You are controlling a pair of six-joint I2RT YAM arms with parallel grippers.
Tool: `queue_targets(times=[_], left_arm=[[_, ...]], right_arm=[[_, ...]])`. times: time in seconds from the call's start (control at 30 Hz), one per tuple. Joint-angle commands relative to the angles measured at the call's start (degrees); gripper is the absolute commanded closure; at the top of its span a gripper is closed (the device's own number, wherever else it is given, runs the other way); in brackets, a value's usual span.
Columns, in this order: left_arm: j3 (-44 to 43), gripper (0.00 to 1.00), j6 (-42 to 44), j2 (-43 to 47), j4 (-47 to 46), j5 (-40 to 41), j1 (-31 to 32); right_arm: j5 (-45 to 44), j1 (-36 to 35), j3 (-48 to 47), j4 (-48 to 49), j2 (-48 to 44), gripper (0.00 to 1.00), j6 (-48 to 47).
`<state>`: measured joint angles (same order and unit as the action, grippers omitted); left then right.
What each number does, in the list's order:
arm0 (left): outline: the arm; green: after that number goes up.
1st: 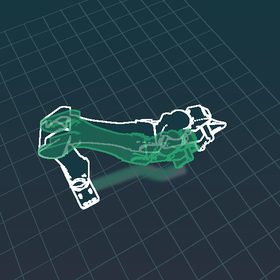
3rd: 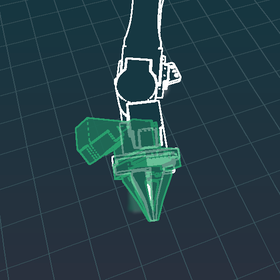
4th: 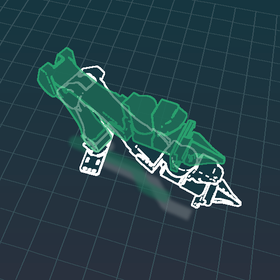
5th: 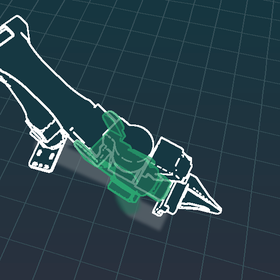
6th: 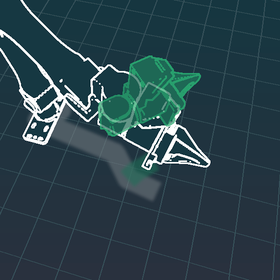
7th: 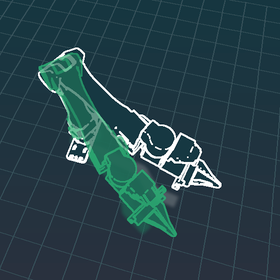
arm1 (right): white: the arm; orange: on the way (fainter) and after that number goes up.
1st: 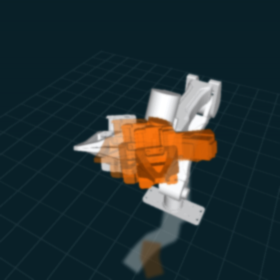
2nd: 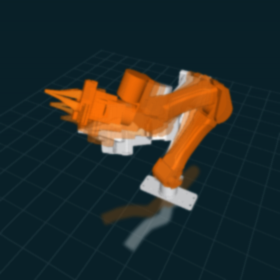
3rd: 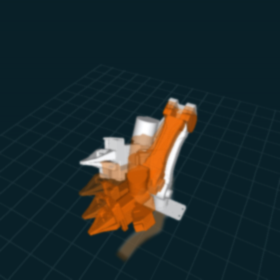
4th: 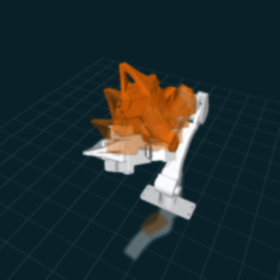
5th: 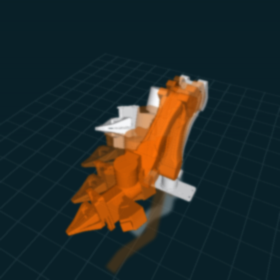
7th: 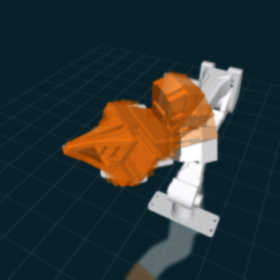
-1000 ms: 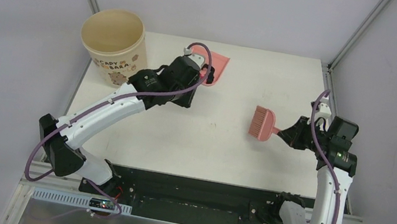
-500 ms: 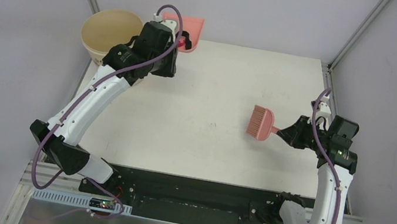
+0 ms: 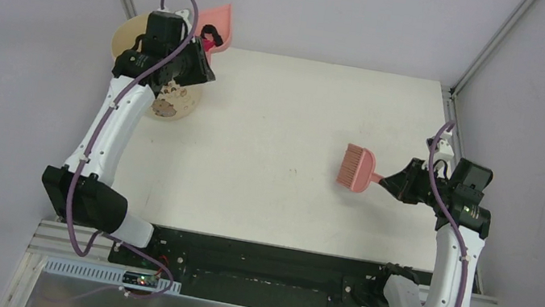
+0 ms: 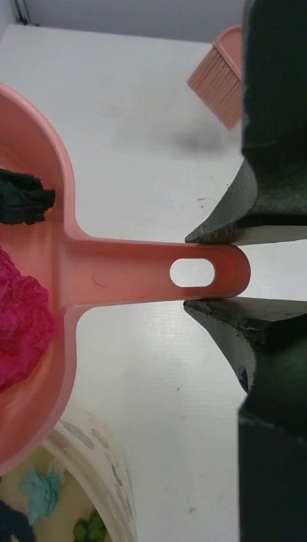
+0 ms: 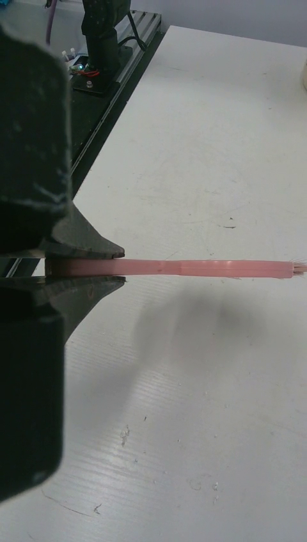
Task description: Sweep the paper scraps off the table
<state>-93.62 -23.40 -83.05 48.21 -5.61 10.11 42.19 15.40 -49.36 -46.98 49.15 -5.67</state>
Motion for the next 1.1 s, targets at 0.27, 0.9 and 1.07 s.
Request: queue_targets(times=[0.27, 0.9, 1.07], left_arm=[[16.7, 1.0, -12.35, 11.48, -20.12, -10.18, -8.43], [34.74, 1.0, -45.39, 9.91, -65.75, -37.51, -21.45], [39.69, 1.0, -55.04, 9.75, -77.18, -37.57, -22.26]], right_arm=[[1.76, 0.42, -0.92, 2.33, -0.1, 1.0, -0.64], [1.48, 0.42, -1.07, 2.33, 0.42, 1.0, -0.65], [1.57, 0.42, -1.16, 2.2, 0.64, 1.0, -0.7]])
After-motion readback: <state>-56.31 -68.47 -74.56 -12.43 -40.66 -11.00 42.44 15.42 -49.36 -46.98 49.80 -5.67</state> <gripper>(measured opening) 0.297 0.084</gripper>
